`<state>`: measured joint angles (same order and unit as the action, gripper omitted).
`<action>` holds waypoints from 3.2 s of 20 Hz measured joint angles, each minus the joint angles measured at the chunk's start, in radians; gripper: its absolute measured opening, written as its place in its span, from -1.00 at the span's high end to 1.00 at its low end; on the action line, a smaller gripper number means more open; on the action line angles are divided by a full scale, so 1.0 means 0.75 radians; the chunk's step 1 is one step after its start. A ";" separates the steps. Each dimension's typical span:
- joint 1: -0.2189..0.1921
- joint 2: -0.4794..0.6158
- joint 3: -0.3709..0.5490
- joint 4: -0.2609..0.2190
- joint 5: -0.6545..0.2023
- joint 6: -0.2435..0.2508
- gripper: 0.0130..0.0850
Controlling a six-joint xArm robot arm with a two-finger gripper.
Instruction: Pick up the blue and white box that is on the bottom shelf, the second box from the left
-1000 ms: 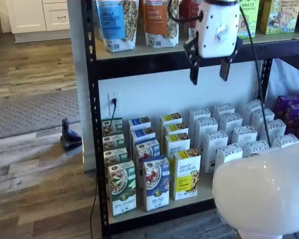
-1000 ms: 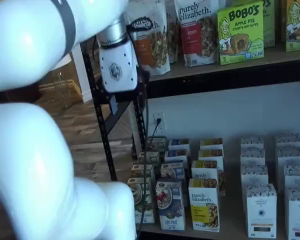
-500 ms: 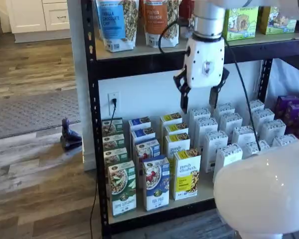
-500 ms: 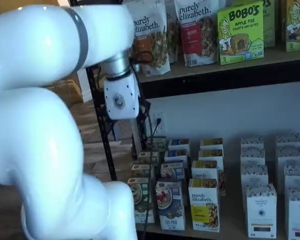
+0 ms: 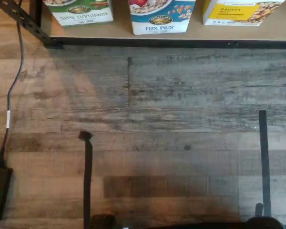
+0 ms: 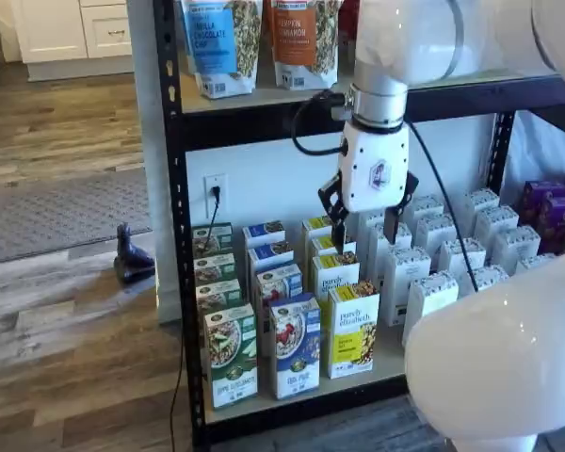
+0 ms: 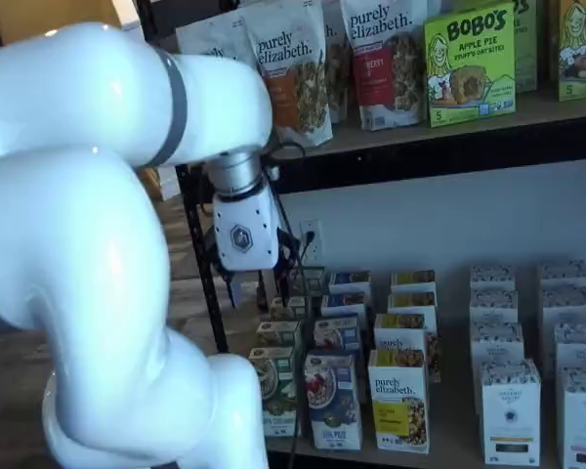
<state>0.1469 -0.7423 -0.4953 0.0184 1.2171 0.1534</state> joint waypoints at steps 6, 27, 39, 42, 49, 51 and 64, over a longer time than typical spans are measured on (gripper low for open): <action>0.018 0.044 0.082 -0.032 -0.162 0.030 -1.00; 0.075 0.230 0.250 -0.075 -0.562 0.118 -1.00; 0.062 0.382 0.310 -0.098 -0.760 0.127 -1.00; 0.043 0.442 0.321 -0.104 -0.827 0.114 -1.00; 0.003 0.564 0.327 -0.096 -0.936 0.069 -1.00; -0.006 0.599 0.325 -0.092 -0.959 0.057 -1.00; -0.058 0.879 0.263 -0.128 -1.188 0.040 -1.00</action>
<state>0.1036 -0.0827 -0.2978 -0.0778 0.3259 0.1834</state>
